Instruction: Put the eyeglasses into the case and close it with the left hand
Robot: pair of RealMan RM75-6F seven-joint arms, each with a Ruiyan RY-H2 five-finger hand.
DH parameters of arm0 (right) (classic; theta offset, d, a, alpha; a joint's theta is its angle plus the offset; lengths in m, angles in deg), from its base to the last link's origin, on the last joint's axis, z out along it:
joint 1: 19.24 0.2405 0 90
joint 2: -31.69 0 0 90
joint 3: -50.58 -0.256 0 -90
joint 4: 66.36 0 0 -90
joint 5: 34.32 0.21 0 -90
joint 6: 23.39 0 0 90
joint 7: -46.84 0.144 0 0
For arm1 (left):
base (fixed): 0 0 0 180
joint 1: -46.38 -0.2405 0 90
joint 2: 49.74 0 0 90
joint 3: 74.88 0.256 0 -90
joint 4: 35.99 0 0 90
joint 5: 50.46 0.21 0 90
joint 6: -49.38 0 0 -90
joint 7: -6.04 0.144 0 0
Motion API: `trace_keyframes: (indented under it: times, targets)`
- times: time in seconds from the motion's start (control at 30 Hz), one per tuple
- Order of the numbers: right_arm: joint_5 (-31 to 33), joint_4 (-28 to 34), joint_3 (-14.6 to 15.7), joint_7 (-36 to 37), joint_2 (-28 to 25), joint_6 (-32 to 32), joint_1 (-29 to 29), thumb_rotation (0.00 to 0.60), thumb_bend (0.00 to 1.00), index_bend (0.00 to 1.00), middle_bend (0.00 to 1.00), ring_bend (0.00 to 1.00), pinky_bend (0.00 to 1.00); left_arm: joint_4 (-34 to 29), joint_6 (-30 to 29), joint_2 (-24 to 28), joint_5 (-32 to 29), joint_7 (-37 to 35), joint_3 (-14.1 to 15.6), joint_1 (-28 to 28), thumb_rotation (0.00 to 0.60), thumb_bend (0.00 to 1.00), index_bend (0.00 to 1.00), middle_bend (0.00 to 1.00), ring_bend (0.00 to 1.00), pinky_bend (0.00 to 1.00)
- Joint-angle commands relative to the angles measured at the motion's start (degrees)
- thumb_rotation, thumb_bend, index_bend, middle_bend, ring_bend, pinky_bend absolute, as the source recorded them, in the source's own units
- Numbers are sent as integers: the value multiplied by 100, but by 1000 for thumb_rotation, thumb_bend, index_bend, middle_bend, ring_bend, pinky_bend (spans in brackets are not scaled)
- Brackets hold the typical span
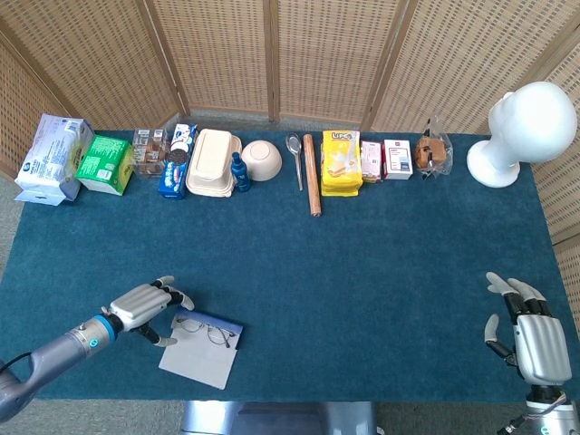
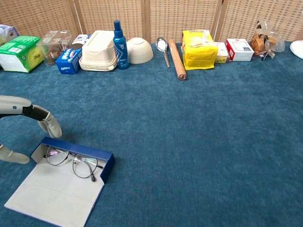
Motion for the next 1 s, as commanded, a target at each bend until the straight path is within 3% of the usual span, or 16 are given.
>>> trace_keyframes:
  times: [0.03, 0.67, 1.0]
  targets:
    - [-3, -1, 0, 0, 4, -1, 4, 502, 695, 155, 310, 187, 201, -89, 50, 34, 28, 74, 28, -9, 463, 200, 237, 282, 216, 0]
    - [-49, -67, 37, 111, -6, 110, -57, 505, 695, 154, 310, 187, 201, -522, 201, 137, 280, 73, 141, -21, 458, 201, 237, 279, 217, 0]
    - [-57, -106, 52, 172, -18, 153, -91, 502, 695, 154, 310, 187, 201, -423, 166, 68, 197, 129, 24, -33, 462, 200, 232, 274, 201, 0]
